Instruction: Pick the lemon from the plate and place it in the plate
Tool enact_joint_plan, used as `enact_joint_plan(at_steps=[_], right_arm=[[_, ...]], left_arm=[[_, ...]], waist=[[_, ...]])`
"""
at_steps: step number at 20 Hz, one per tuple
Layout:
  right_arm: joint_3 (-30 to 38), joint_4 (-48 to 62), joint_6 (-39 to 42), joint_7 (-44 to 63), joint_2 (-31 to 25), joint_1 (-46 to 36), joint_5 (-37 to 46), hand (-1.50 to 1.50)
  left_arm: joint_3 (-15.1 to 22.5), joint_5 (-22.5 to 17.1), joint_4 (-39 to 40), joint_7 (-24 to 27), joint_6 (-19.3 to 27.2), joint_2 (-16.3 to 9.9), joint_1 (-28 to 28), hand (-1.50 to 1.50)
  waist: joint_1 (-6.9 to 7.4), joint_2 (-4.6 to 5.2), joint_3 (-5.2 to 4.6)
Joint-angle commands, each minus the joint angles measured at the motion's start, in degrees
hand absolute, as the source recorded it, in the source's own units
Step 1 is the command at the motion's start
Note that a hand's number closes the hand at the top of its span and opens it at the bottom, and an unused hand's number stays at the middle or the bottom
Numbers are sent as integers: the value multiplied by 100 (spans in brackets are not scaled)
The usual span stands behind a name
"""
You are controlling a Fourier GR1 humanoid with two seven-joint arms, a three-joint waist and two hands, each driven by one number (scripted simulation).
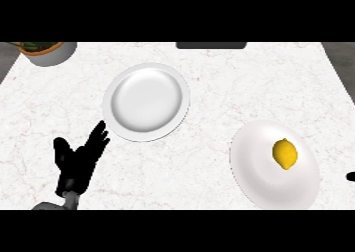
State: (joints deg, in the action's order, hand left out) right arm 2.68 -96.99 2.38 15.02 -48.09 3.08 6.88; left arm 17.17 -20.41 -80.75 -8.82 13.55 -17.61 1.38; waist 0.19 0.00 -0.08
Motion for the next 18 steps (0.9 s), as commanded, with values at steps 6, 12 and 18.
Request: enact_joint_plan(at_steps=[6,12,18], right_arm=[[-805,-301,136,1186,761,-395,1358,-150],[-891,-383,632,1727,1279,-432,1475,-150],[-1197,633,448,1269,2076,-855,2123,-150]], left_arm=[[-162,237,-182,-239,-36,194,-48,0],[-387,372,225,-24,-263,388,46,0],[-625,379,-37,-368,-592,220,-46,0]], waist=[[-11,-3,7],[-36,-4,6],[0,2,9]])
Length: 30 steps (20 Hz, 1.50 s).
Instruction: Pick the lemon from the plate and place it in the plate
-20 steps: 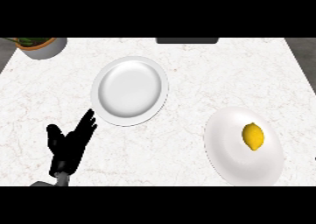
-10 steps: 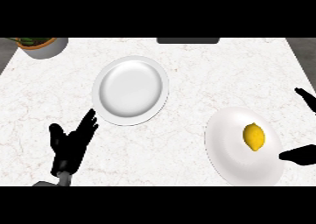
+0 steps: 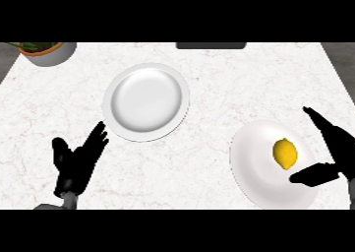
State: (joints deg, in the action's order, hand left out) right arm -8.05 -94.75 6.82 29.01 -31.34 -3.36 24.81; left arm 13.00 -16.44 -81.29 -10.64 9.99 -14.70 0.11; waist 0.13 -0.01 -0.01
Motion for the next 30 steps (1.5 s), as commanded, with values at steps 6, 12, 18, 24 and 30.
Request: enact_joint_plan(at_steps=[6,12,18,24,30], right_arm=[[-123,161,93,192,606,18,1036,-150],[-8,511,50,160,831,-39,1520,-150],[381,1409,159,-574,951,-322,1609,-150],[141,1560,174,-538,1242,-186,2008,-150],[37,2531,-139,-1348,1102,-689,2520,150]], left_arm=[[-241,281,-365,-337,-128,127,-69,0],[-98,532,-206,-72,-138,550,-317,0],[-440,620,-422,-468,-310,461,-59,0],[-535,719,-504,-440,-390,527,-199,0],[-430,860,-55,-127,-438,805,-225,0]], waist=[[-1,-2,1],[-2,-1,1],[-1,-1,2],[-4,-5,2],[14,5,2]])
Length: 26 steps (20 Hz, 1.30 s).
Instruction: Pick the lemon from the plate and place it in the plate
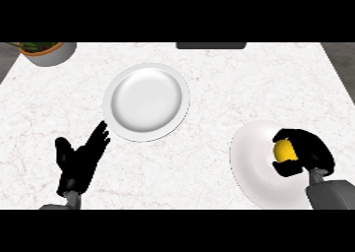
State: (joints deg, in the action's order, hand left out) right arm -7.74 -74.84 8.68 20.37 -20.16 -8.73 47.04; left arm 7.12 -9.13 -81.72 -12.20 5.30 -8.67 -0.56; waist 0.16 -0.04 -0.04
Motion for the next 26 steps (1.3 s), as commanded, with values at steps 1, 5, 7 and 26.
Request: enact_joint_plan(at_steps=[1,5,7,26], right_arm=[[193,178,83,-375,-112,-112,182,150],[333,100,223,-420,-199,-211,365,150],[86,-342,-428,-184,82,164,715,150],[-3239,-1141,-3439,3187,2013,-2014,1840,150]], left_arm=[[-261,75,337,308,-191,-29,38,0],[-250,58,268,251,-330,79,-26,0],[-83,175,-248,-283,-23,174,36,0],[328,294,85,-292,-320,275,415,0]], waist=[[-9,4,4],[-12,3,3],[-22,-2,4],[837,1,-3]])
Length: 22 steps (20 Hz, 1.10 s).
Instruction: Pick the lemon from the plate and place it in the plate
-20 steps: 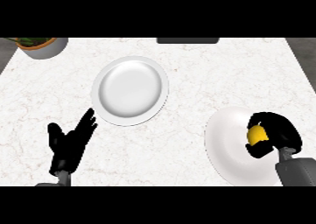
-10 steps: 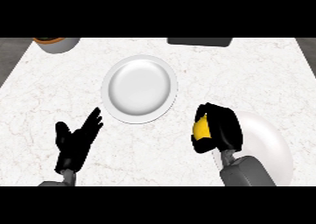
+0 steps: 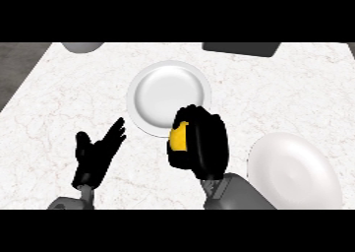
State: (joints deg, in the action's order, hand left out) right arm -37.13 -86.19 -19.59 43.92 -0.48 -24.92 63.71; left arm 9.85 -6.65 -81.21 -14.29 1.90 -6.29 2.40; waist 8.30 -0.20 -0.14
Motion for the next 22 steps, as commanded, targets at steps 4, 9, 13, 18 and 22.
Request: enact_joint_plan(at_steps=[4,9,13,18,22], right_arm=[[-604,97,-1362,1846,47,-583,359,150],[-713,321,-2348,2510,46,-885,643,150],[-567,863,-2596,2786,46,-1265,977,150],[-208,1416,-2825,3105,45,-1528,1492,150],[-20,2088,-3213,3151,45,-1665,1654,150]], left_arm=[[-8,48,58,-48,105,79,159,0],[-24,12,113,9,49,78,136,0],[-32,53,222,53,55,65,128,0],[-181,-8,225,34,93,25,182,0],[-116,76,141,118,134,46,105,0]], waist=[[-5,30,6],[-27,77,12],[-133,102,5],[-273,85,9],[-222,113,15]])
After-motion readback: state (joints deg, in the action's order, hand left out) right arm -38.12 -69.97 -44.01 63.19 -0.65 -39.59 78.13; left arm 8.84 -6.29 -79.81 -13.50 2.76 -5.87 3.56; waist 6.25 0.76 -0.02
